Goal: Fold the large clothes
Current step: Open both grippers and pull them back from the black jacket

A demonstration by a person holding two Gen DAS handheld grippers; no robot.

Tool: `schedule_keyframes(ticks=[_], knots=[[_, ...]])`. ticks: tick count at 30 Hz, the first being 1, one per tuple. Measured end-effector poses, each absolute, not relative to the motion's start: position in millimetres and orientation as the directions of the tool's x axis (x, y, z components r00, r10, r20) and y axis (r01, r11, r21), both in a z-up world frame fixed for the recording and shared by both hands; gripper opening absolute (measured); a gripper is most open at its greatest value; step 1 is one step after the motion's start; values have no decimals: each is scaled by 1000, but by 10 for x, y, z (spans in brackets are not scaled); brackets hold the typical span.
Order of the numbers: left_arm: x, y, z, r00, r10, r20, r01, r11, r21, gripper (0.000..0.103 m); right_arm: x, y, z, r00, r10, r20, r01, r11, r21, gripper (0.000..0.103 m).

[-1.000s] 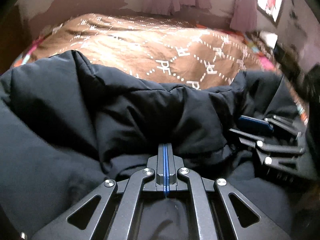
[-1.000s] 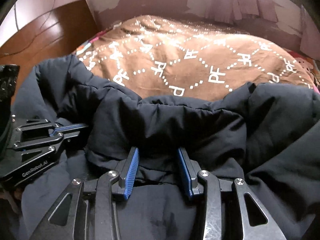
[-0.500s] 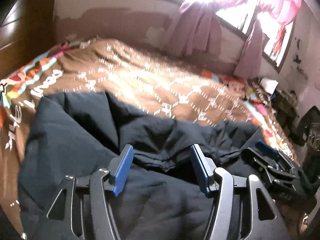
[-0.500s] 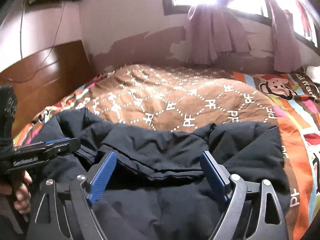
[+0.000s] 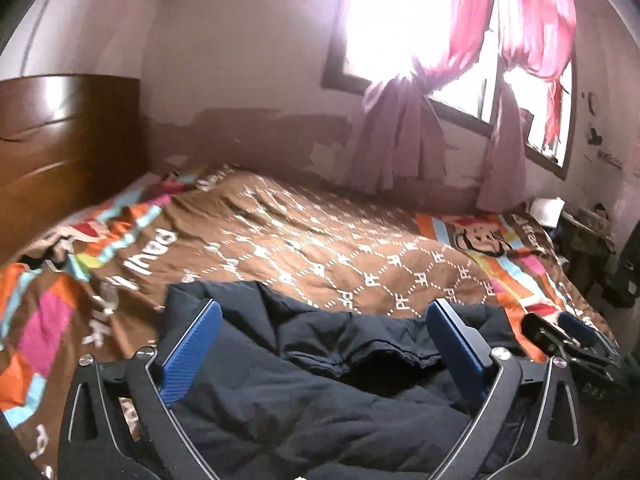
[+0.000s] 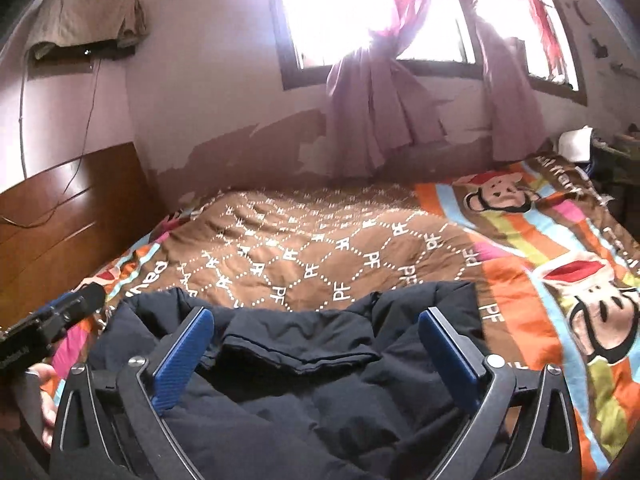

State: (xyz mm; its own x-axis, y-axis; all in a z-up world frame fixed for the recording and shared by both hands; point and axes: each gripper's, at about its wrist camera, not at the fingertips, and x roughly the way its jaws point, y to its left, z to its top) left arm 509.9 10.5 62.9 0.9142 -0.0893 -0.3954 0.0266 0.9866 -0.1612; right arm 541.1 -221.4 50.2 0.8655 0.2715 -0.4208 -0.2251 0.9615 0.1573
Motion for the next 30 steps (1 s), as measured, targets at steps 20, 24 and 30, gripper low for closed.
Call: schedule_keyframes(ticks=[20,24,30], knots=[[3427,187,1575,935,-15,-355,-26,994,-111,101,3798,-2162,1544,851,371,-372,-389,921,28,103],[3032,176,1699,942,-23,-335,-3,997,-76,101,3453,-2175,1642,845,366,-389,-417,907,-52,103],[2588,8,1679,935,-71,-347,75,997,-2,101,2982,-2279,1722,835,386,-391,-460,881,-113,103]])
